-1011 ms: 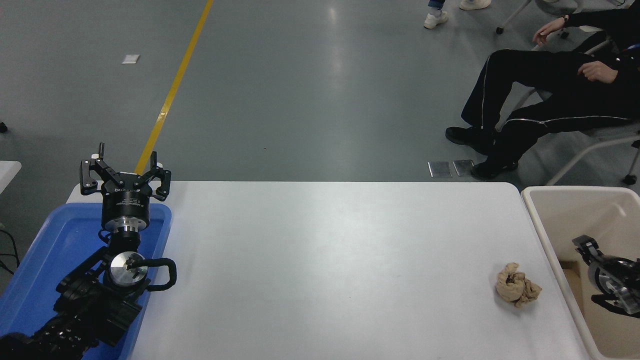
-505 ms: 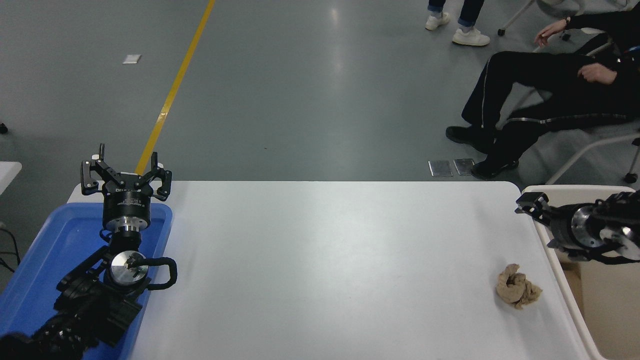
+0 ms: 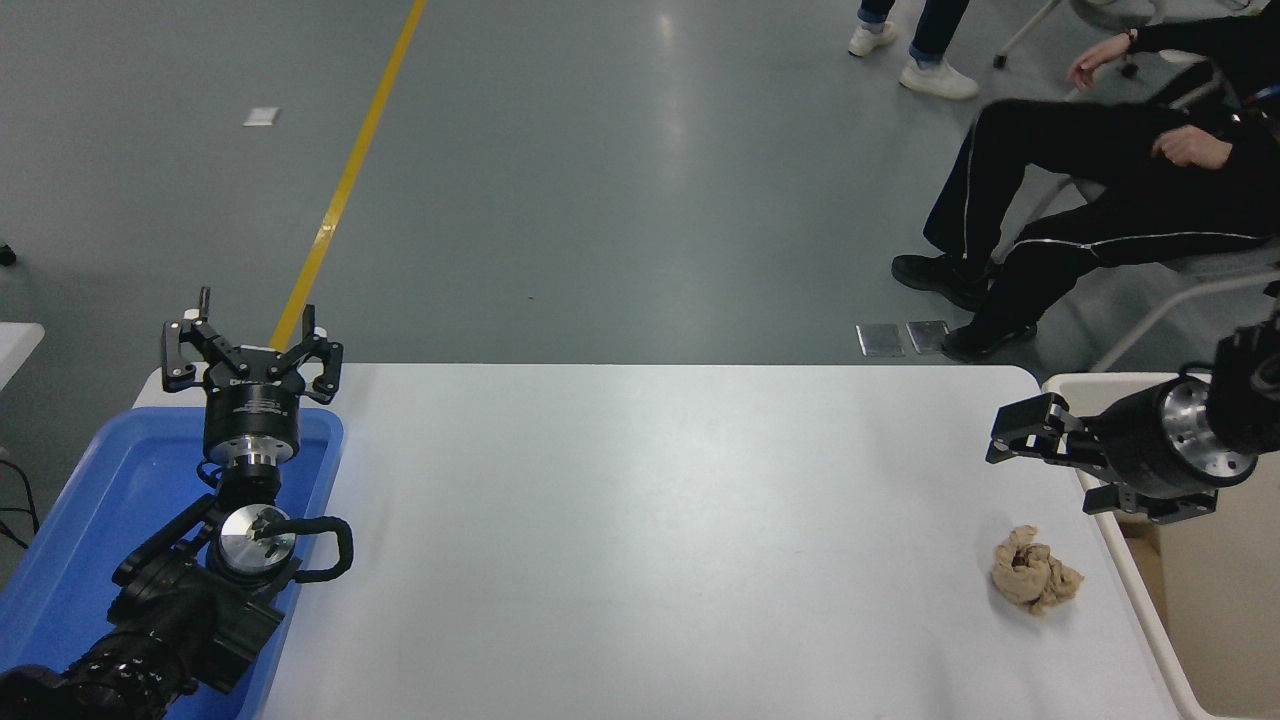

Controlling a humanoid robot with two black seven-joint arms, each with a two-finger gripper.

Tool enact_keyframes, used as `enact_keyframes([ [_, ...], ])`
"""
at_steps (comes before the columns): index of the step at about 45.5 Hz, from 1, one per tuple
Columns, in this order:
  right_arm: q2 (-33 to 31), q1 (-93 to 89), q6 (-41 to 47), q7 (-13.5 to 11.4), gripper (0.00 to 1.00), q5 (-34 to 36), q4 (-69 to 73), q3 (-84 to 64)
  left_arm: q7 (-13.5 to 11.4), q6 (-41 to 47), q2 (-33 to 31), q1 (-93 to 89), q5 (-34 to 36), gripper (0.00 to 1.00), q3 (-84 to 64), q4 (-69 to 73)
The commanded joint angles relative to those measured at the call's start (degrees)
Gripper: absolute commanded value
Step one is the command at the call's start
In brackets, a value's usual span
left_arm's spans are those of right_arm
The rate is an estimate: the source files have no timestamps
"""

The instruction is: Pick up paper ball place in dustbin

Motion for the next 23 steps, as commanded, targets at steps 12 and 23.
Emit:
enact_keyframes([
  [12,1.1,15.4,17.0,-0.1,1.00,0.0,4.1,-3.4,0.0,0.0,0.0,0.0,-0.1,0.99,0.0,0.0],
  [23,1.6,20.6,21.8,-0.2,1.00,0.1,4.1,-3.4,0.0,0.0,0.0,0.0,0.0,0.99,0.0,0.0],
])
